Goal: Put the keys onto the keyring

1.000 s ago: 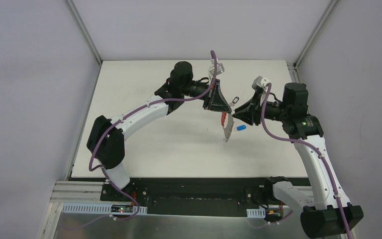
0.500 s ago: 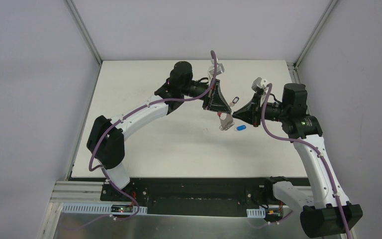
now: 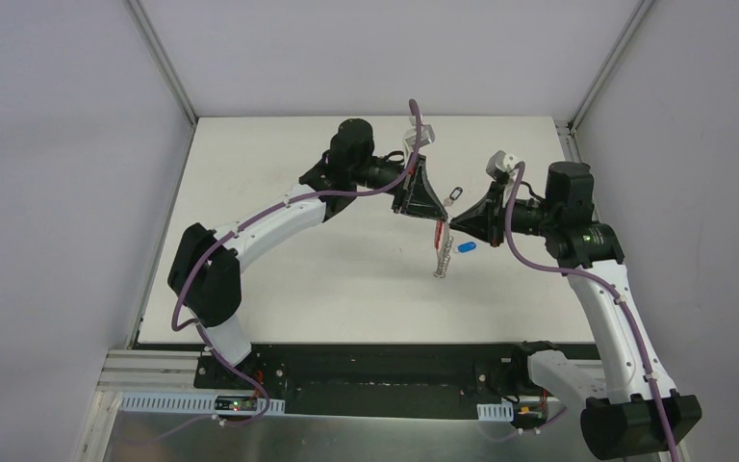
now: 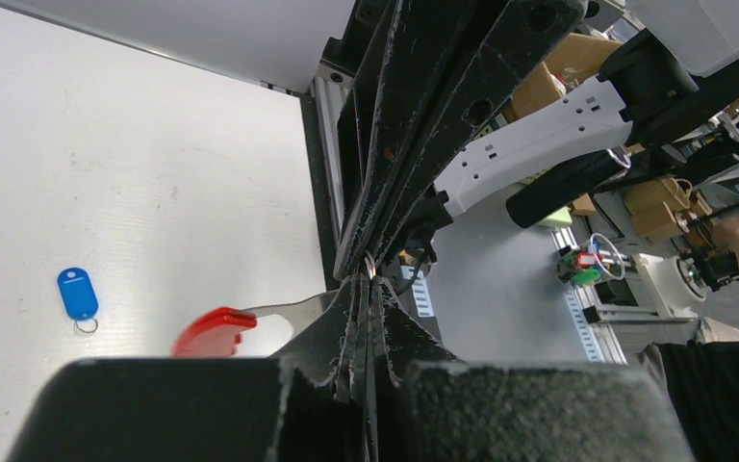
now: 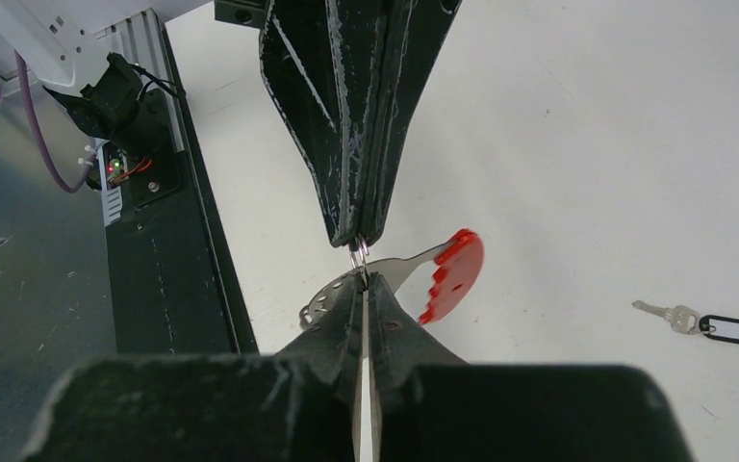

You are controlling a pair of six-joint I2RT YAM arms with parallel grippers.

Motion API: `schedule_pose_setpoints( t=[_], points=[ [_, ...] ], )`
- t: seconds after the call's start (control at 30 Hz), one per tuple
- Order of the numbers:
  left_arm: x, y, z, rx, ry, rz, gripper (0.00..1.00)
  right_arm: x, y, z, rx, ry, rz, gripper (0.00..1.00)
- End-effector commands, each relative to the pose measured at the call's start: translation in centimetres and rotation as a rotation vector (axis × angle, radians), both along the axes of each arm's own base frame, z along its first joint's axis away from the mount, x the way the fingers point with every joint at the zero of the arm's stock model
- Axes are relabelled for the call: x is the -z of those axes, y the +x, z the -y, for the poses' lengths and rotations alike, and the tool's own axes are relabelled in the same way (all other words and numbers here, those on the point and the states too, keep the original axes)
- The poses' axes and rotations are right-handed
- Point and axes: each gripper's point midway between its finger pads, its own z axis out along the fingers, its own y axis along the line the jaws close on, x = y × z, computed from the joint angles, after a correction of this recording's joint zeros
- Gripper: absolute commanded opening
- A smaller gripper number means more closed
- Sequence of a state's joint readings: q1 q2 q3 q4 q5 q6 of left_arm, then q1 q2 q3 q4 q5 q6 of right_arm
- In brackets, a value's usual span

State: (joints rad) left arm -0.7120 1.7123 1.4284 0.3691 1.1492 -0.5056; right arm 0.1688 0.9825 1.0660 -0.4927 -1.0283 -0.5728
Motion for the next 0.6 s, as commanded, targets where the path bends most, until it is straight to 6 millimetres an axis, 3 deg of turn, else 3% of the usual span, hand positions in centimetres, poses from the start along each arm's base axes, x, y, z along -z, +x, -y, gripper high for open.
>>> schedule_pose_setpoints(
  t=[0.0, 0.23, 0.57],
  points=[
    [-1.9, 0.2, -0.4, -0.009, -0.014, 0.097, 0.00, -1.2, 0.2, 0.3, 0.016, -0.036, 0.066, 0.00],
    [-1.5, 0.4, -0.6, -0.021, 0.040, 0.135, 0.19, -0.6, -0.3, -0.1, 0.025, -0.105, 0.032, 0.00],
    [-0.2, -0.7, -1.0, 0.023, 0.092, 0.248, 0.30, -0.3, -0.2, -0.7, 0.020, -0.113, -0.021, 0.00]
  ],
)
